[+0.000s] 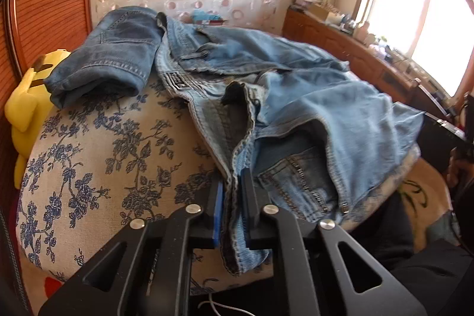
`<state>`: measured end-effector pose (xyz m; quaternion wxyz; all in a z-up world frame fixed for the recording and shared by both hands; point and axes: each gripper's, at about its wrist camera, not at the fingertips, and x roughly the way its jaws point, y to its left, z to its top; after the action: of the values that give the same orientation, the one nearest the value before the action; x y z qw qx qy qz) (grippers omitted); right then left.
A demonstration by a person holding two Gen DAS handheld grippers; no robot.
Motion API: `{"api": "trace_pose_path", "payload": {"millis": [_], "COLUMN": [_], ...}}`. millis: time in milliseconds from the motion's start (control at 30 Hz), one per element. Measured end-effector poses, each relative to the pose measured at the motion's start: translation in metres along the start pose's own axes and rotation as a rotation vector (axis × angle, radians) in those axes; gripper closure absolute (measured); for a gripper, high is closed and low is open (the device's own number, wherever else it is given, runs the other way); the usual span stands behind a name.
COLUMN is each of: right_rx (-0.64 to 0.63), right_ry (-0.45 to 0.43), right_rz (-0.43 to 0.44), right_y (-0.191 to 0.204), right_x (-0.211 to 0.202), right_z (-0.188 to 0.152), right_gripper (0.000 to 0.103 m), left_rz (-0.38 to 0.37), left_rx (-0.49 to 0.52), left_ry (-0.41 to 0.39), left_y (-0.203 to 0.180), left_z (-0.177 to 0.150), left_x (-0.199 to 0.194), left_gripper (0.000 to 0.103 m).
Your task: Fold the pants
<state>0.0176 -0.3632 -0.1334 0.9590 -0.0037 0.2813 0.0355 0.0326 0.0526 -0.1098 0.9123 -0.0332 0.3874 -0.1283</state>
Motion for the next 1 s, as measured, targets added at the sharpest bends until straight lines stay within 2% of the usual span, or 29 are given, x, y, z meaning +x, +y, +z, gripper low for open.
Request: {"api": "trace_pose_path", "payload": {"millis": [233,400,600,867,1000], "right_rx": [-0.015,-0.038,-0.025,0.016,0.027], "right_ry": [-0.041,-0.050,0.005,0.075,0.022], "right_rz": [-0.010,0.022,0.047,0.044,0.050], "right_y": [0.006,0.010,0.001,-0.006,-0.005], "right_x": [-0.033,-0.052,-0.033,-0.008,-0.020], "right_z": [0.011,0.009,-0.008,-0.015,-0.004], "right_gripper": [0.099,0.099,0.099,0.099,0.099], "left_rz": [-0.030,-0.037,-0.008,0.010,-0.005], "left_rx": [0.018,0.014,0.025,0.035,0.025], "left_ry": [-0.040,-0.053,0.001,0.022,-0.003], "left_y": [-0.004,0.002,0.002,-0.001,-0.002], "left_z": [0.015,0.019,0.007,0.001,0.007], "left_x": [-0.032,-0.055,-0.038,-0.028,-0.035], "left_gripper": [0.095,0.095,0.095,0.095,0.095]}}
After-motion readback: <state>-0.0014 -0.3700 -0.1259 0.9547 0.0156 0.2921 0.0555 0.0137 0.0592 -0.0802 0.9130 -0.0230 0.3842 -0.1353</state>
